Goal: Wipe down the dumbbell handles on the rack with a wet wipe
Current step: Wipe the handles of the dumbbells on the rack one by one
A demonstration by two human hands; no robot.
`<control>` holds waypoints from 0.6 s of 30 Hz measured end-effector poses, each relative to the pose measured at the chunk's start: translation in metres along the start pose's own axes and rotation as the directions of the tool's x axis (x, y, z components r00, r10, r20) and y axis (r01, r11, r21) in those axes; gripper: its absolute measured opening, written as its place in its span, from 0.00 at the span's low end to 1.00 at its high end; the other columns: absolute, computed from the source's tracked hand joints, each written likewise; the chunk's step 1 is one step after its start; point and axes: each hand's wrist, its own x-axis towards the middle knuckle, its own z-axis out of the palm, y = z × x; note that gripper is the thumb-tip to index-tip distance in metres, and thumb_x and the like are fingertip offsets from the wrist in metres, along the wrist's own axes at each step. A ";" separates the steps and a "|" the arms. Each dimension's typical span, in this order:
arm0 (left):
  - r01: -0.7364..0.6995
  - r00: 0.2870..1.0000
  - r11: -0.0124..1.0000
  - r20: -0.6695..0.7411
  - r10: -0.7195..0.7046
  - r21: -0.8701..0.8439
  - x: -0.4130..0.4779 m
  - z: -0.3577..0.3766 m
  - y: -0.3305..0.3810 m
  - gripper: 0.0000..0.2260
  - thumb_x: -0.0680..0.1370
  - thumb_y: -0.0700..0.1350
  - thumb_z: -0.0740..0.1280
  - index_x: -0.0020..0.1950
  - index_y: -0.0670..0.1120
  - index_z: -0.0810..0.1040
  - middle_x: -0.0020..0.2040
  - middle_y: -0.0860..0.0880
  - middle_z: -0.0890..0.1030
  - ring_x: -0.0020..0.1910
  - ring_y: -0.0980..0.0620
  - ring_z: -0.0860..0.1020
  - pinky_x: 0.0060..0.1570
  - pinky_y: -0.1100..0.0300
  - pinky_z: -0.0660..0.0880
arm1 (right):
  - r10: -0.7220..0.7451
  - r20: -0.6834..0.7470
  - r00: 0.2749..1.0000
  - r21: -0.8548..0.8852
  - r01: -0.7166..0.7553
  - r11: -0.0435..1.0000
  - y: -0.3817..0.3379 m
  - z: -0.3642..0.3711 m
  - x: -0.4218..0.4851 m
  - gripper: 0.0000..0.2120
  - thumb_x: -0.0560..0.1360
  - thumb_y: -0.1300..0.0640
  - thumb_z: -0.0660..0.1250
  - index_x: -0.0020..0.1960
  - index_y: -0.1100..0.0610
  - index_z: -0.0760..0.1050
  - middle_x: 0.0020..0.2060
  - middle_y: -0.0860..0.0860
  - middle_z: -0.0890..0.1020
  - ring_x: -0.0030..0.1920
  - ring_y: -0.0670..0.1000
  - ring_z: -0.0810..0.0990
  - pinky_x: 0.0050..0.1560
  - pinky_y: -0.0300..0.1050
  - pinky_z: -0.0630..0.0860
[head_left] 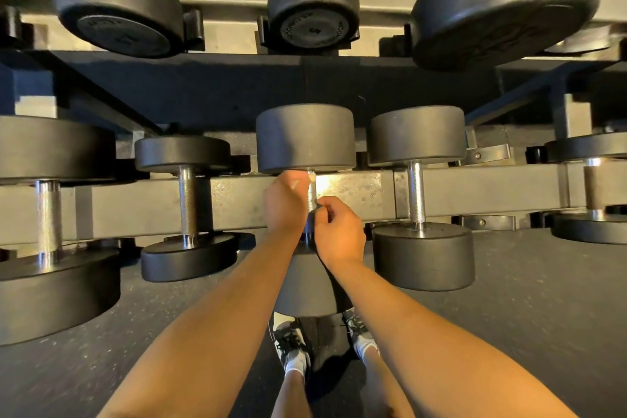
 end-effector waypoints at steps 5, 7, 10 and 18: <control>0.150 0.876 0.954 -0.482 -0.007 0.258 -0.024 0.019 -0.020 0.13 0.80 0.42 0.61 0.36 0.50 0.75 0.34 0.52 0.78 0.33 0.54 0.75 0.30 0.71 0.65 | 0.015 0.037 0.999 0.008 -0.016 1.000 -0.001 -0.004 -0.001 0.12 0.81 0.55 0.60 0.60 0.47 0.80 0.51 0.45 0.83 0.46 0.46 0.77 0.43 0.38 0.69; 0.206 0.918 0.921 -0.390 -0.065 0.332 -0.034 0.023 -0.034 0.14 0.79 0.43 0.61 0.32 0.49 0.72 0.30 0.51 0.77 0.30 0.53 0.75 0.25 0.69 0.64 | 0.025 0.046 0.999 0.016 -0.026 1.000 -0.003 -0.005 -0.001 0.12 0.81 0.55 0.60 0.60 0.47 0.80 0.50 0.45 0.83 0.46 0.46 0.77 0.38 0.34 0.67; 0.263 0.944 0.858 -0.299 -0.136 0.441 -0.041 0.017 -0.032 0.14 0.79 0.45 0.61 0.35 0.48 0.77 0.34 0.50 0.80 0.35 0.50 0.77 0.33 0.61 0.70 | 0.050 0.056 0.997 0.068 -0.054 0.996 -0.003 -0.006 -0.002 0.12 0.81 0.55 0.61 0.59 0.48 0.80 0.49 0.45 0.83 0.47 0.48 0.79 0.37 0.35 0.69; 0.187 0.954 0.912 -0.288 -0.080 0.364 -0.069 0.017 -0.027 0.10 0.80 0.45 0.63 0.42 0.46 0.82 0.36 0.47 0.78 0.37 0.53 0.75 0.38 0.60 0.72 | 0.060 0.137 0.989 0.144 -0.079 0.986 0.003 -0.015 -0.011 0.09 0.81 0.58 0.62 0.58 0.49 0.77 0.41 0.44 0.80 0.45 0.52 0.81 0.49 0.48 0.79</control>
